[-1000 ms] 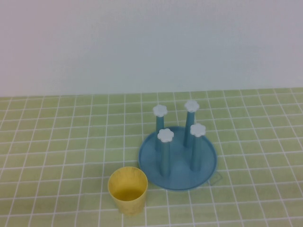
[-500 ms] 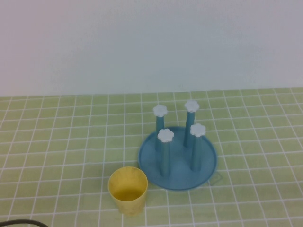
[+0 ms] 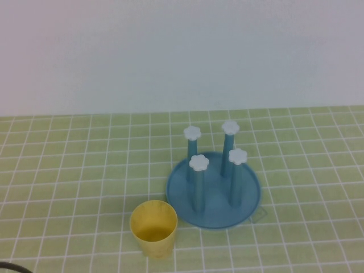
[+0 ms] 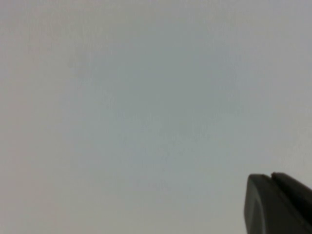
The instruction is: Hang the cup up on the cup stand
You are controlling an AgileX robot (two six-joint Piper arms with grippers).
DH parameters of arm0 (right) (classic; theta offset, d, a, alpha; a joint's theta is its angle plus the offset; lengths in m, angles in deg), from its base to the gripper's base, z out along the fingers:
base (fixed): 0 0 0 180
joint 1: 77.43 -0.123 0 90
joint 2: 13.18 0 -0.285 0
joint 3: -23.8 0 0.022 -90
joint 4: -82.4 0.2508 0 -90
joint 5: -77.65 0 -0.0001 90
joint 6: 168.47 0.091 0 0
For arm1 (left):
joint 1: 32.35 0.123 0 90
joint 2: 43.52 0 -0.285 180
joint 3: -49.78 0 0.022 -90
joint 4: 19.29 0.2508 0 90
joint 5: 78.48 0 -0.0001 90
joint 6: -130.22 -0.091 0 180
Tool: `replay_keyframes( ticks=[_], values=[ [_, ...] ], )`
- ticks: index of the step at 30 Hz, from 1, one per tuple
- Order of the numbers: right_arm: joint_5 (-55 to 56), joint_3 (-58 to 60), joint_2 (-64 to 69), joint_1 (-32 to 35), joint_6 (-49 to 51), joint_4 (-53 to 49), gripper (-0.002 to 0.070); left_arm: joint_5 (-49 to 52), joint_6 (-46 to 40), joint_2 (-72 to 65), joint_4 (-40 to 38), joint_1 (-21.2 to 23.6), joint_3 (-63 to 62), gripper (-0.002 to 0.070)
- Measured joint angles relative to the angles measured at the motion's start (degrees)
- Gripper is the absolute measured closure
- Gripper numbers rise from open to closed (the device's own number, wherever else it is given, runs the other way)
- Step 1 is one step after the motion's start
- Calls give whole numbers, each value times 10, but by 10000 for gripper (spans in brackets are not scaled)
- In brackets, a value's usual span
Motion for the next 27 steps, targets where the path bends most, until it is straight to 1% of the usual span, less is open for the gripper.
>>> replay_keyframes(
  ticks=[2,6,9,13,15,18,20,22,24,25,27],
  values=[
    [-50,-7,0,0,0,3,678,78,0,-3,1,0,-29,676],
    [-143,-9,0,0,-23,38,678,175,-32,-50,-20,0,-69,676],
    [-184,-9,1,0,-70,84,678,280,-99,-108,-79,0,-112,677],
    [-188,-9,28,0,-128,141,678,389,-187,-210,-167,0,-169,676],
    [-189,-9,42,0,-139,151,678,402,-221,-257,-229,0,-187,676],
    [-189,-9,53,0,-145,157,678,350,-237,-323,-348,0,-186,676],
    [-191,-9,53,0,-148,158,678,345,-290,-370,-397,0,-186,676],
    [-191,-9,53,0,-149,159,678,380,-362,-430,-445,0,-200,676],
    [-191,-9,53,0,-149,161,678,419,-417,-488,-485,0,-222,667],
    [-191,-9,53,0,-149,161,678,439,-441,-521,-505,0,-234,652],
    [-191,-9,53,0,-154,161,678,471,-476,-588,-535,0,-259,596]
  ],
)
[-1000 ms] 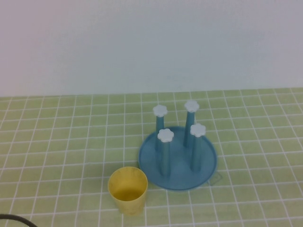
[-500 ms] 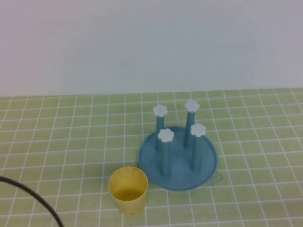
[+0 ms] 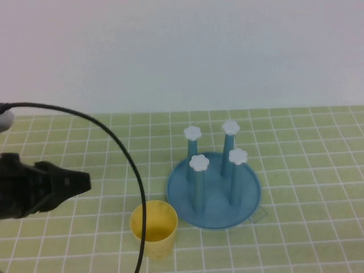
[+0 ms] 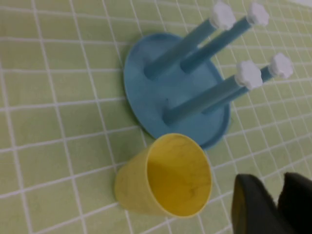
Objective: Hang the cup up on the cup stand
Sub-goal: Pick up the cup from the table
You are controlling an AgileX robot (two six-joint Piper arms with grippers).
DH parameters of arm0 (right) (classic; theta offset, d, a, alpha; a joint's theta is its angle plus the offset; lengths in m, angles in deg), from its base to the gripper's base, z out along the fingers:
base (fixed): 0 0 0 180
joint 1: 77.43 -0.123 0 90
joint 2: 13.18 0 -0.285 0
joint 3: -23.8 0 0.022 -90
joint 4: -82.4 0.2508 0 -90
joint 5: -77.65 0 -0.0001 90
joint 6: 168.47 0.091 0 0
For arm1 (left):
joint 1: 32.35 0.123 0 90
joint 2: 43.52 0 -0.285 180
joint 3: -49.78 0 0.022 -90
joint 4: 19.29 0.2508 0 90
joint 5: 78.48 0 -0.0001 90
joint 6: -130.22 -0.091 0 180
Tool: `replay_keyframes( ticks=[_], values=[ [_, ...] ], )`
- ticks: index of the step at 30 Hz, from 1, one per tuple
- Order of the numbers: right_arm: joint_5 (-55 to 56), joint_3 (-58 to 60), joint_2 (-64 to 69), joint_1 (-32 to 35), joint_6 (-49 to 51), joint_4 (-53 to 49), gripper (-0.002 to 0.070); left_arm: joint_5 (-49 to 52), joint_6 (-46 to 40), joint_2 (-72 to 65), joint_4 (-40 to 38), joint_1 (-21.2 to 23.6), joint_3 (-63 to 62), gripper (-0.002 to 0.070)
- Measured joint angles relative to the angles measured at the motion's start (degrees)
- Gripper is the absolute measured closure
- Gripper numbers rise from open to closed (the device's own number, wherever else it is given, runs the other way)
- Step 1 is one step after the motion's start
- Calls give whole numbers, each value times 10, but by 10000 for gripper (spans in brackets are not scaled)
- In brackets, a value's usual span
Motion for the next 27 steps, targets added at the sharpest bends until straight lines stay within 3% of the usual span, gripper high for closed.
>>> replay_keyframes(
  ticks=[6,8,11,20,27],
  values=[
    [-1,0,0,0,-13,3,678,80,-49,-157,-30,0,-87,359],
    [-1,0,0,0,-15,3,678,87,-47,-194,-17,-12,-115,315],
    [-1,0,0,0,-16,4,678,84,-9,-235,46,-47,-156,293],
    [-1,0,0,0,-18,5,678,16,171,-290,325,-217,-217,285],
    [-1,0,0,0,-22,5,678,8,191,-339,409,-271,-217,285]
  ],
)
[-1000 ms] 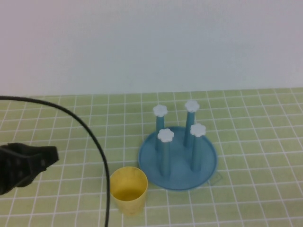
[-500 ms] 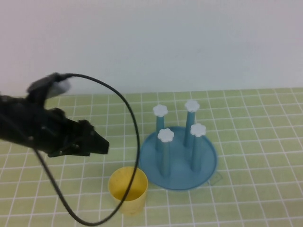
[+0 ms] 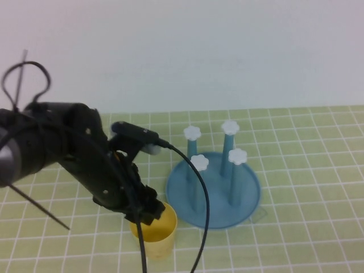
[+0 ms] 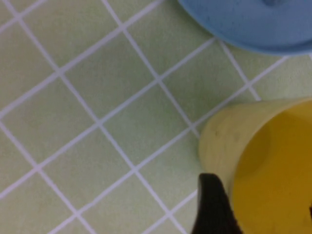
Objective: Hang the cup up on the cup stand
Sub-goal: Pick up the cup from the table, then adjust the cup with two arms
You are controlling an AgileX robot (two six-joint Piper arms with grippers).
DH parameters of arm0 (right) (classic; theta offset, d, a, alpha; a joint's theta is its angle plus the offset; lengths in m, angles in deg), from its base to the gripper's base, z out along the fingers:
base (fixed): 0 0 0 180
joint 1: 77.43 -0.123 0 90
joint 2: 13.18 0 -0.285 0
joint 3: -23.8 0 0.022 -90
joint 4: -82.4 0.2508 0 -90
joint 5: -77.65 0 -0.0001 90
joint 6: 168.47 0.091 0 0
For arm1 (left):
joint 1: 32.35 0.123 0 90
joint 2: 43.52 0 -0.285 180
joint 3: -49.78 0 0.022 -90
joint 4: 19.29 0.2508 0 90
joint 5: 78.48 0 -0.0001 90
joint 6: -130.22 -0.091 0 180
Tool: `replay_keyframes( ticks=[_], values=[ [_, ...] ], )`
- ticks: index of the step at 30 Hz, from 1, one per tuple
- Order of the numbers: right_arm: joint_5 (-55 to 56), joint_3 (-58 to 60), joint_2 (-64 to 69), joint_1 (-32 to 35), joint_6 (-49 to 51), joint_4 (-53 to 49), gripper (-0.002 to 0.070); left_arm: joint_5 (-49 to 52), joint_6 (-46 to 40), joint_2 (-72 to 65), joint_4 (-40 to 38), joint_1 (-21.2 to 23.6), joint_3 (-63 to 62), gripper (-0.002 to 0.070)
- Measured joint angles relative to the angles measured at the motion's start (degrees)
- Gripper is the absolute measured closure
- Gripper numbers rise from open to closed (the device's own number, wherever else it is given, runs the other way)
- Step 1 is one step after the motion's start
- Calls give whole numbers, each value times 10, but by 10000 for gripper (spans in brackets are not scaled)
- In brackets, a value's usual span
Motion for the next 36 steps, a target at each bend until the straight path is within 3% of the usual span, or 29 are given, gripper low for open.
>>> replay_keyframes(
  ticks=[6,8,11,15,18,23,26,31,34,36],
  values=[
    [0,0,0,0,-2,0,678,-12,10,-42,10,-5,0,326],
    [0,0,0,0,-2,0,678,-12,18,-50,10,-5,0,407],
    [0,0,0,0,-3,0,678,-13,20,-51,7,-5,-1,585],
    [0,0,0,0,-13,3,678,29,5,-50,-25,-5,-27,657],
    [-2,-5,0,0,-56,13,678,94,-26,-33,-94,-5,-62,665],
    [-37,-42,11,0,-200,68,652,143,-124,-6,-301,-27,-132,666],
    [-64,-65,25,0,-292,126,553,128,-127,-6,-312,-81,-177,666],
    [-85,-73,62,-5,-402,184,256,72,-123,-20,-314,-190,-229,666],
    [-87,-73,83,-8,-417,182,94,63,-108,-38,-315,-224,-253,666],
    [-87,-73,90,-9,-420,180,34,62,-107,-52,-315,-236,-262,666]
  ],
)
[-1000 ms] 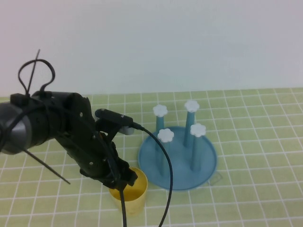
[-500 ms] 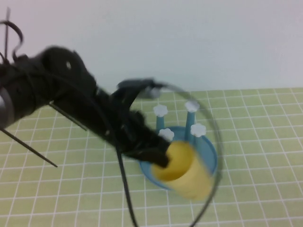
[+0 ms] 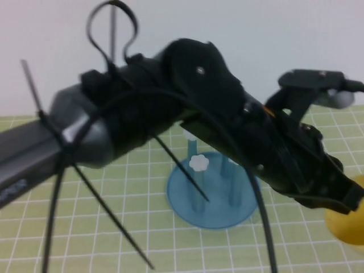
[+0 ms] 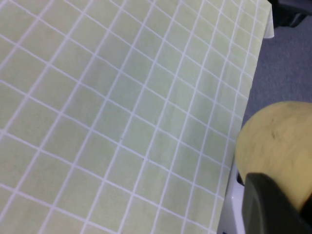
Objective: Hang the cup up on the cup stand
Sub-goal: Adjust the cup with two arms
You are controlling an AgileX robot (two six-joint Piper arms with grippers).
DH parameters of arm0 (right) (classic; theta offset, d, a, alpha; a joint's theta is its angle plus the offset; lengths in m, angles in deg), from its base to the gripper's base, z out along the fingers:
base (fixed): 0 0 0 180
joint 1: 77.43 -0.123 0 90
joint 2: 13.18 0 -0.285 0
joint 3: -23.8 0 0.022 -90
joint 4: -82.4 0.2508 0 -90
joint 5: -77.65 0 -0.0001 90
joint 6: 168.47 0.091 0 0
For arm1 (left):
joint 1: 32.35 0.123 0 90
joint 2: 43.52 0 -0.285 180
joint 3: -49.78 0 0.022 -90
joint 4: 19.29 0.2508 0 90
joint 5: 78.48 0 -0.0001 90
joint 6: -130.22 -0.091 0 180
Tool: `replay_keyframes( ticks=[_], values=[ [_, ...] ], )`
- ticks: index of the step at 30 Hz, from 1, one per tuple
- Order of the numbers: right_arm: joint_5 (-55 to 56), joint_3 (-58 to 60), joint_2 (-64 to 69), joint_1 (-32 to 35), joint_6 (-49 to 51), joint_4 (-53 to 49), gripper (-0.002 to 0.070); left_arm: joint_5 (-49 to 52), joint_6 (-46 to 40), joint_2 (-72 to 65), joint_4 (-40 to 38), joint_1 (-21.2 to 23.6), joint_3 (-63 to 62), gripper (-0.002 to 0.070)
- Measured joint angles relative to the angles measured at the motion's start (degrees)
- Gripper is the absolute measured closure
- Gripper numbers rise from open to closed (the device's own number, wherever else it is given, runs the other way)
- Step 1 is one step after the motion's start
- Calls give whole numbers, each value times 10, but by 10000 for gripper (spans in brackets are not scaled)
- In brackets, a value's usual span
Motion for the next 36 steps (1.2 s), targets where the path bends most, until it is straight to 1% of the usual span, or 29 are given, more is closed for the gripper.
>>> replay_keyframes(
  ticks=[2,5,9,16,23,25,29,34,36],
  values=[
    [-1,0,6,0,-3,0,10,0,1,-18,-3,-8,-9,666],
    [-1,0,12,0,-19,-2,-5,1,2,-42,-23,-14,-22,666],
    [-1,0,21,0,-30,-13,-8,1,2,-61,-35,-26,-35,666],
    [10,0,48,0,-32,-59,-9,2,2,-62,-61,-26,-41,667],
    [27,0,79,0,-34,-51,-6,3,2,-64,-61,-38,-41,667],
    [29,0,85,0,-35,-45,15,3,2,-67,-62,-38,-41,667],
    [29,0,87,-1,-36,-43,104,3,2,-67,-62,-38,-42,666],
    [29,0,87,-1,-37,-43,117,3,-5,-67,-62,-38,-42,666],
    [29,0,87,-1,-37,-41,118,3,-9,-67,-62,-38,-42,653]
  ],
)
